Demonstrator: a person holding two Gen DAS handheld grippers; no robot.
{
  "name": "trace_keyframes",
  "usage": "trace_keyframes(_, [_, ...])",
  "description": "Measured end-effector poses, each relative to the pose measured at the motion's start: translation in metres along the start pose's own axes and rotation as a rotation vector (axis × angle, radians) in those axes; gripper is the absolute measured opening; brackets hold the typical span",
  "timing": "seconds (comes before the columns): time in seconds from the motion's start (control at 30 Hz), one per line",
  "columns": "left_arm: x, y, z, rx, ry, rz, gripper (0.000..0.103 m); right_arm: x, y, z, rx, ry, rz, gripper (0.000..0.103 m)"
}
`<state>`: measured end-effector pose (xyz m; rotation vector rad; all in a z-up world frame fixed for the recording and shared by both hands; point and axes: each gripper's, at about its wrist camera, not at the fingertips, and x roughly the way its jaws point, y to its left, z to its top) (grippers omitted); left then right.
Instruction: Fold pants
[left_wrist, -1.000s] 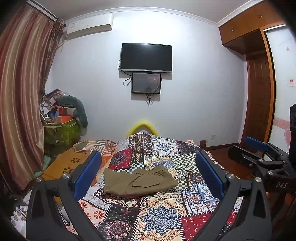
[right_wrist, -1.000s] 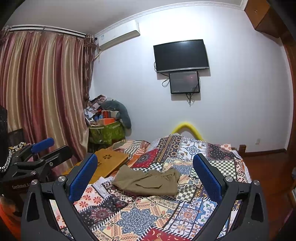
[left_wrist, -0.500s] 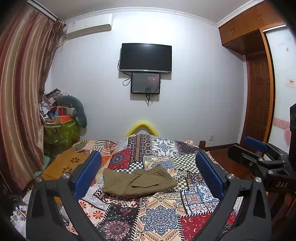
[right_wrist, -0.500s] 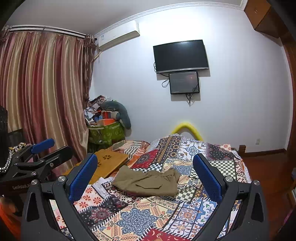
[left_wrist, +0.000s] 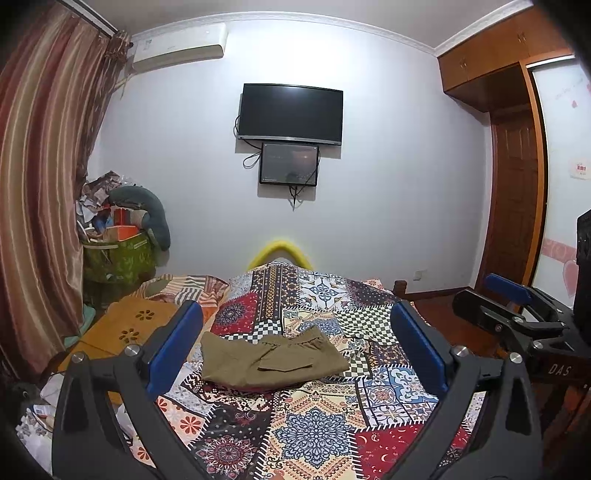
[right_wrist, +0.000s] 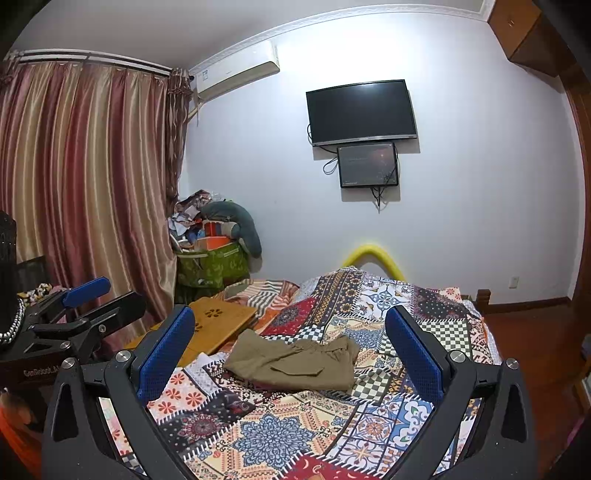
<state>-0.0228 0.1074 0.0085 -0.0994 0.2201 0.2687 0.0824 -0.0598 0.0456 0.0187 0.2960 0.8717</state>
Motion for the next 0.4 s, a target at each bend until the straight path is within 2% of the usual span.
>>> trace_keyframes(0.4, [0.0012,0.0015,-0.0002,0.002,0.006,-0.013,0.103,-0.0002,0.0003,0.0001,0.002,0.002,-0.002,0.103])
